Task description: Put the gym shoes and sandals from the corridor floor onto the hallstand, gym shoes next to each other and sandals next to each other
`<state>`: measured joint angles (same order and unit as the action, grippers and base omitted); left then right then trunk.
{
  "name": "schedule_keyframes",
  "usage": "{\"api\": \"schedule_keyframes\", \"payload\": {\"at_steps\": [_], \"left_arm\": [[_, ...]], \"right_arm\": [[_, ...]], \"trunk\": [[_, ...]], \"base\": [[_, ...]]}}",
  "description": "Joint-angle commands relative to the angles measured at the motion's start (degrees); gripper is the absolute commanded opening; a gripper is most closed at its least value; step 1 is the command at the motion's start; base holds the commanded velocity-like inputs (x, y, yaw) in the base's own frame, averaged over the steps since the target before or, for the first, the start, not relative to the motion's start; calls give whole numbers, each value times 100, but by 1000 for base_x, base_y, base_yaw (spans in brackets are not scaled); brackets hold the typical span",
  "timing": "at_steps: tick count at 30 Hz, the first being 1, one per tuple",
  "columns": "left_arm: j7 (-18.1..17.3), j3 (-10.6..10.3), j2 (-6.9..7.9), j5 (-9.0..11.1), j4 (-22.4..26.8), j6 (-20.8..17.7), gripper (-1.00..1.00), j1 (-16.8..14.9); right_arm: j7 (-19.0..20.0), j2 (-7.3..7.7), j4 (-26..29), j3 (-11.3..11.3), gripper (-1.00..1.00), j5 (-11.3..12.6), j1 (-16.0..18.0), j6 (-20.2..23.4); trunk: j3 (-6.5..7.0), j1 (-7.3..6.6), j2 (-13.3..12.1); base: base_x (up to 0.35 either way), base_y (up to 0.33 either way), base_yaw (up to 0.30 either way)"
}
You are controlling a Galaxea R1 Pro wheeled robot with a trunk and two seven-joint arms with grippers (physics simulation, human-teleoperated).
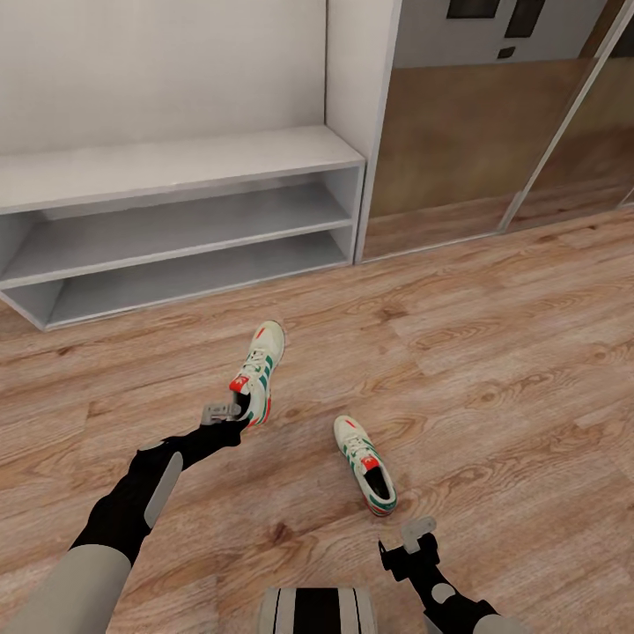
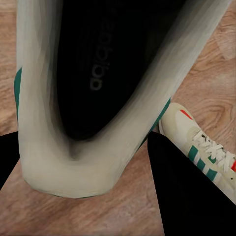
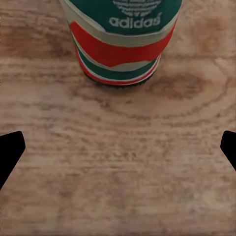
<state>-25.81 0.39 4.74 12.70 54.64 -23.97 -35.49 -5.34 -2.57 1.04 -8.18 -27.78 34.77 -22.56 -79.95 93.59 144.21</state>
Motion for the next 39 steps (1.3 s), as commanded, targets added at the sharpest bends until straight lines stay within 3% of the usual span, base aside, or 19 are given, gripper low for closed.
{"api": "schedule_keyframes", "payload": {"at_steps": [1,39], "left_arm": [[-12,5,1,48,3,-46,-100,-2],[-12,5,1,48,3,-37,-100,-2]], "right_arm": [[-29,-3,-7,-44,100,-61,3,-14],[-29,-6,-7,-44,100,-61,3,-13]], "trunk": [[-4,-1,1],[-9,-1,1]], "base": [[10,0,0],[75,0,0]]}}
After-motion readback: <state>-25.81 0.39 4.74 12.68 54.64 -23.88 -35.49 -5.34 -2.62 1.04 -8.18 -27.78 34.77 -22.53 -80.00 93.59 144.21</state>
